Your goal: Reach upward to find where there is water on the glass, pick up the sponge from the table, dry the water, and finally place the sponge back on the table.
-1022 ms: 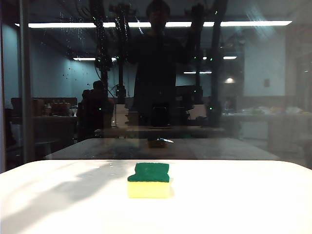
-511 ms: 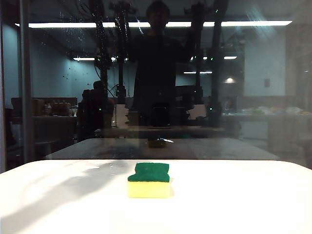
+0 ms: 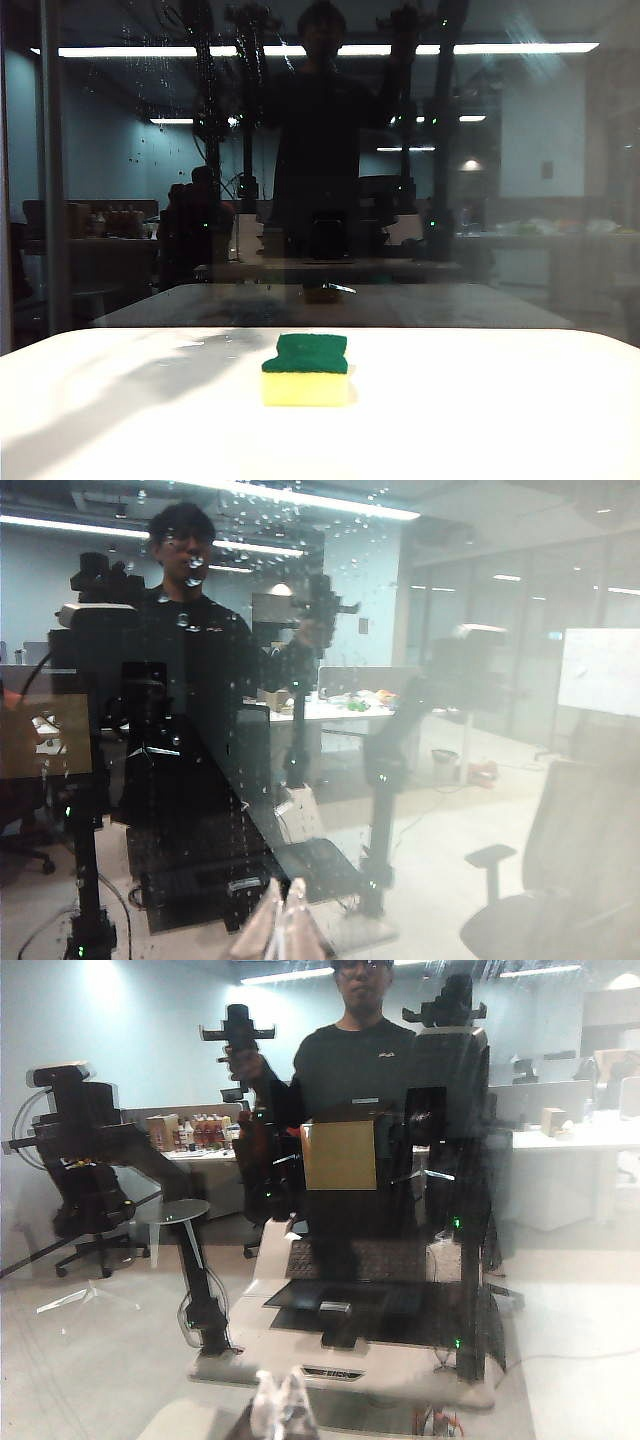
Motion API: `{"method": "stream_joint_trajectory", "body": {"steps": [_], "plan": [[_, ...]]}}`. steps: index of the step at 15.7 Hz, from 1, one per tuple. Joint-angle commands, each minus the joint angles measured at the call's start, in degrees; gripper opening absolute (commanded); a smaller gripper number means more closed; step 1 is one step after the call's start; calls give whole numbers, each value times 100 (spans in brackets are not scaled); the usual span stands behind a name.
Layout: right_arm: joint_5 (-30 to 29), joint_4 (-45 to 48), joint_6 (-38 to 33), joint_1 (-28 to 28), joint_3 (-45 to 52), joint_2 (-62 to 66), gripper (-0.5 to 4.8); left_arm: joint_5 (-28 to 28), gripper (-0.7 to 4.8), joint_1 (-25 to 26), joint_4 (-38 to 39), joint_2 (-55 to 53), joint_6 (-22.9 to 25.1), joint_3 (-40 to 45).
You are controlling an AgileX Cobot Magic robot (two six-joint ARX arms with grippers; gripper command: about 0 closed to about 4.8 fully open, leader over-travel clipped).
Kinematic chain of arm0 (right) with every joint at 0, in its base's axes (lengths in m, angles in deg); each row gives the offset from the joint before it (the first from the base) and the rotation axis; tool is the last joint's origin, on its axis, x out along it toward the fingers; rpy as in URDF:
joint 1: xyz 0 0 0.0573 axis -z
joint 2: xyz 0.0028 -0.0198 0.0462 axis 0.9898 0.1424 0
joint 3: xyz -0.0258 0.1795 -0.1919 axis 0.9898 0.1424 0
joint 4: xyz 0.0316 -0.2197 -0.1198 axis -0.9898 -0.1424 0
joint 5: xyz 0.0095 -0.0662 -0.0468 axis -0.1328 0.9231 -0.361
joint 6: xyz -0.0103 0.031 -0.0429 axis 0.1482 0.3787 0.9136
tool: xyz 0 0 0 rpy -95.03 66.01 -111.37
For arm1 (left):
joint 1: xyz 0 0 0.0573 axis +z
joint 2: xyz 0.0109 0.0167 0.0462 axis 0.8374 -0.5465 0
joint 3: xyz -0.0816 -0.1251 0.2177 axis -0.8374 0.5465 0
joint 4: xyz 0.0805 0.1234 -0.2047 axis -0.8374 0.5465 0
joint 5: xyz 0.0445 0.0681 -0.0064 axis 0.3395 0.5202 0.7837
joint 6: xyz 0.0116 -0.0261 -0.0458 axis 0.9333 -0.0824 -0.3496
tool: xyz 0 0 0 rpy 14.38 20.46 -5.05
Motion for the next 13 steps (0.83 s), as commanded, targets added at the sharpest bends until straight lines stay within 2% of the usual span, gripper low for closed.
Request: {"method": "stream_joint_trajectory", "body": {"steps": [1,4,11,13], "plan": [[-492,90,-7,-2,-44,-48,-6,-483,-5,4,-72,31,87,-22],[-1115,92,-7,-2,-44,-48,-6,-1008,-5,4,-74,33,85,-22],[-2754,98,-201,-4,-44,-48,-6,-3097,-5,4,-76,33,61,-22],[-3171,107,-201,-4,-44,-48,-6,-3523,-5,4,-81,33,63,-22]]}}
